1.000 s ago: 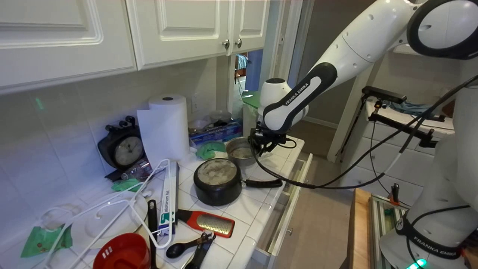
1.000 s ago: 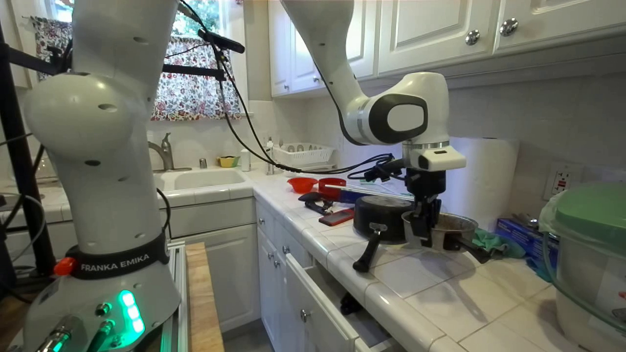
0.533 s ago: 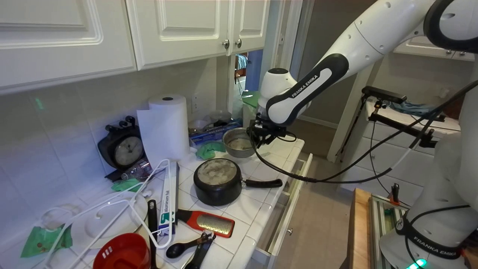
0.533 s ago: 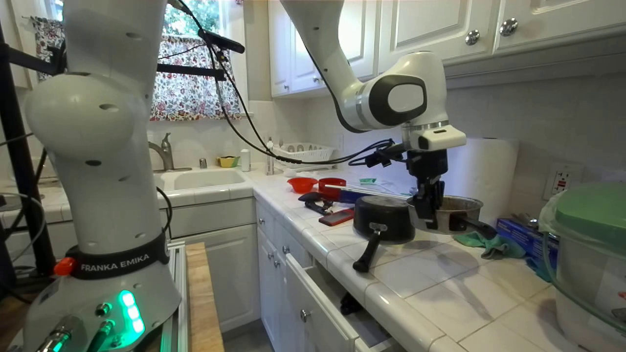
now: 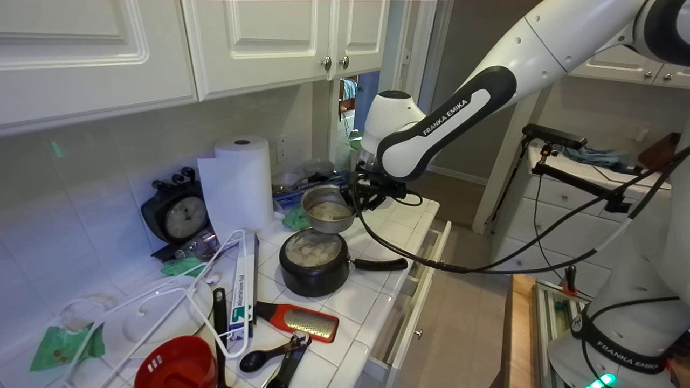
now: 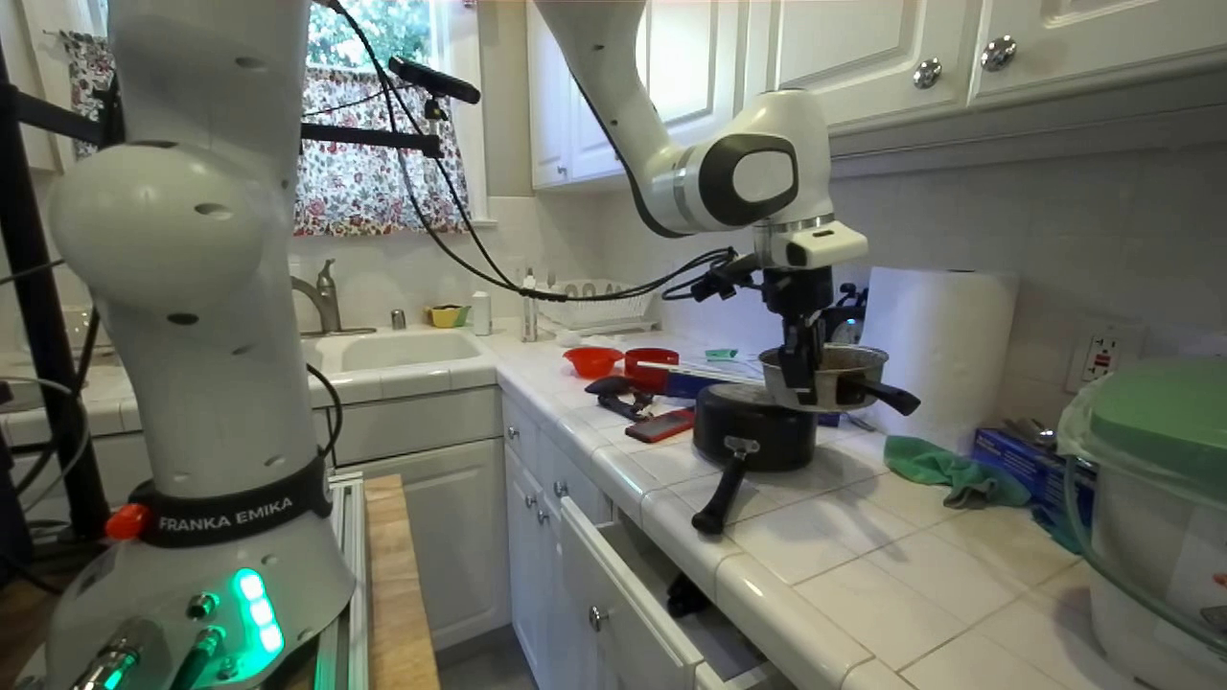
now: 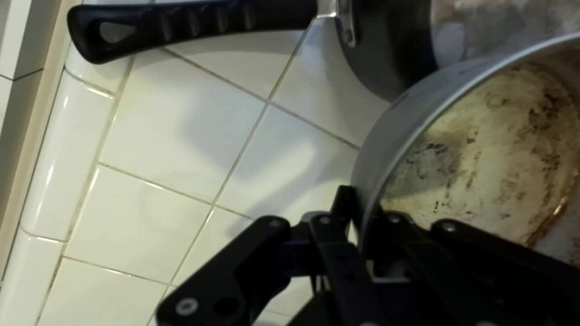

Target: Pick up the pot and put it on top of the other one that has been put up side down

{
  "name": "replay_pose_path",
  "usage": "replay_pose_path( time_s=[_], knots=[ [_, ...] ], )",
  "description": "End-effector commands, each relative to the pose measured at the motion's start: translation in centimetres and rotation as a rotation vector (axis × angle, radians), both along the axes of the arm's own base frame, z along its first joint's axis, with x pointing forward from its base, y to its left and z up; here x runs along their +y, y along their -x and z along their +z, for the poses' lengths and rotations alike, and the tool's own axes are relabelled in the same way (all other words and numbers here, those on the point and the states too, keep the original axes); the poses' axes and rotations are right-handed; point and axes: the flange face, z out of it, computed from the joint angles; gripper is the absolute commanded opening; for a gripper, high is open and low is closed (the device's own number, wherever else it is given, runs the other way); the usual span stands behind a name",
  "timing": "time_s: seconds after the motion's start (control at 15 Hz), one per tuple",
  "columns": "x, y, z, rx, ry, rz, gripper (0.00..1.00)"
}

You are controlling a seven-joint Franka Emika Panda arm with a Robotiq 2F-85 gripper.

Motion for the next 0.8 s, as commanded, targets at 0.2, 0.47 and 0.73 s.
replay_pose_path(
  time_s=[0.2, 0.47, 0.73],
  knots=[
    [3.9, -0.3, 0.7, 0.026, -0.071, 0.117, 0.05],
    [5.1, -0.4, 0.4, 0.062, -0.091, 0.165, 0.05],
    [5.6, -0.6, -0.1, 0.099, -0.079, 0.189, 0.05]
  ],
)
